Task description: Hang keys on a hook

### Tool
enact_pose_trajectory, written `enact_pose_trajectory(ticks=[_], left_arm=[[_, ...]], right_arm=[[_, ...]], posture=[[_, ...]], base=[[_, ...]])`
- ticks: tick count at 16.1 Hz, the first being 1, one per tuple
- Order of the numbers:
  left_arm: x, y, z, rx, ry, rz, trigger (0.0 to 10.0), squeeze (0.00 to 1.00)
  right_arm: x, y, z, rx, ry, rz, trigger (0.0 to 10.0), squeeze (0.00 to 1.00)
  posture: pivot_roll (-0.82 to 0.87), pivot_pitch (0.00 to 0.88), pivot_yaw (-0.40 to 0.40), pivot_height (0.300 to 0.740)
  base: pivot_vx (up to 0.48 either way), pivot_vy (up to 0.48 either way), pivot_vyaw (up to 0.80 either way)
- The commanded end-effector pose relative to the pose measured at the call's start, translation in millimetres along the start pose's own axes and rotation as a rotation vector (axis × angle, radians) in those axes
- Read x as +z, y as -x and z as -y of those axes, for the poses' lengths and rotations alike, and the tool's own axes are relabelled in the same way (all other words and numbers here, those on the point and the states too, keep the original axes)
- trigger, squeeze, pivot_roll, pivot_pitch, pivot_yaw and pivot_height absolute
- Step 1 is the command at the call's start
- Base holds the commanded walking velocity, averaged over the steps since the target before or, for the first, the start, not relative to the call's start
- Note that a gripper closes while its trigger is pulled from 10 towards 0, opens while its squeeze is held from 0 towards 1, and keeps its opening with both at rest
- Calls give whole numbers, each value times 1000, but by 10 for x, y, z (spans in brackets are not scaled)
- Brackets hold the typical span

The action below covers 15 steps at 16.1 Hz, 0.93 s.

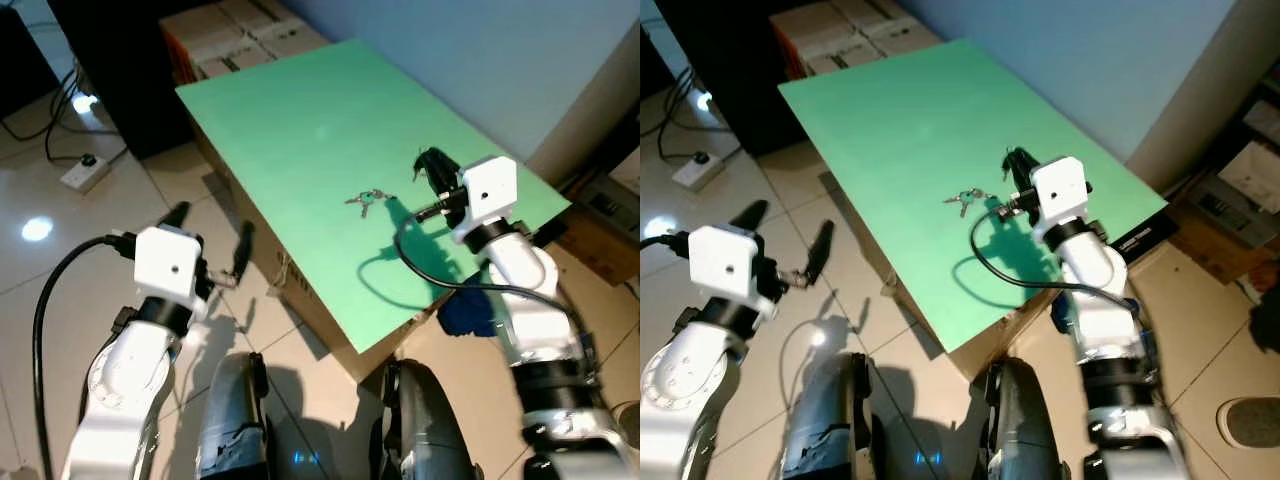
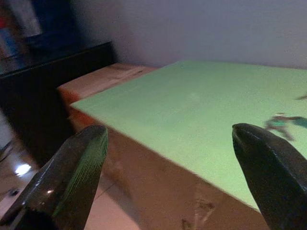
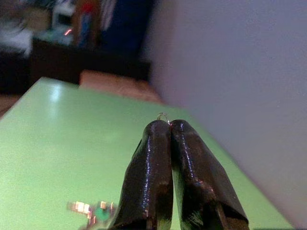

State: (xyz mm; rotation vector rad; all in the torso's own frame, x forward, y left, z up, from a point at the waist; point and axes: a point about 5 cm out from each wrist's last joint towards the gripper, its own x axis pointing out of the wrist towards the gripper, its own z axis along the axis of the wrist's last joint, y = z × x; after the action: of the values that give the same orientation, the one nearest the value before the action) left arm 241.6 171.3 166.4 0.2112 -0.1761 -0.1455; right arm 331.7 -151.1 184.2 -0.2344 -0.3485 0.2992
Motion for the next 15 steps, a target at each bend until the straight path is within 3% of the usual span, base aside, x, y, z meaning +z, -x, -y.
enact_pose_trajectory(ticks=[1, 3, 6, 8, 11, 13, 15], left_arm=[[-71, -26, -35, 59, -20, -69, 10000, 0], [-31, -101, -65, 109, -42, -37, 10000, 0], [49, -168, -60, 158, -51, 36, 10000, 0], [37, -165, -7, 121, -18, 35, 10000, 0], [17, -147, 24, 119, -37, 51, 10000, 0], [-21, -99, 119, 3, -23, 31, 10000, 0], [0, -109, 145, -17, 7, 67, 10000, 0]], right_arm=[[61, 21, 80, -78, -26, 17, 10000, 0], [89, 22, 62, -120, -18, 2, 10000, 0], [134, 94, -68, -80, -2, 22, 10000, 0], [152, 125, -136, -64, -8, 22, 10000, 0], [175, 144, -236, -43, -24, 28, 10000, 0], [183, 153, -267, -50, -50, 22, 10000, 0], [169, 183, -265, -67, -53, 9, 10000, 0]], posture=[[52, 102, -28, 601], [41, 92, -32, 601], [24, 67, -39, 606], [17, 56, -40, 626], [9, 39, -34, 655], [5, 31, -30, 674], [6, 15, -26, 694]], base=[[0, 0, 0], [0, 0, 0], [0, 0, 0], [0, 0, 0], [0, 0, 0], [0, 0, 0], [0, 0, 0]])
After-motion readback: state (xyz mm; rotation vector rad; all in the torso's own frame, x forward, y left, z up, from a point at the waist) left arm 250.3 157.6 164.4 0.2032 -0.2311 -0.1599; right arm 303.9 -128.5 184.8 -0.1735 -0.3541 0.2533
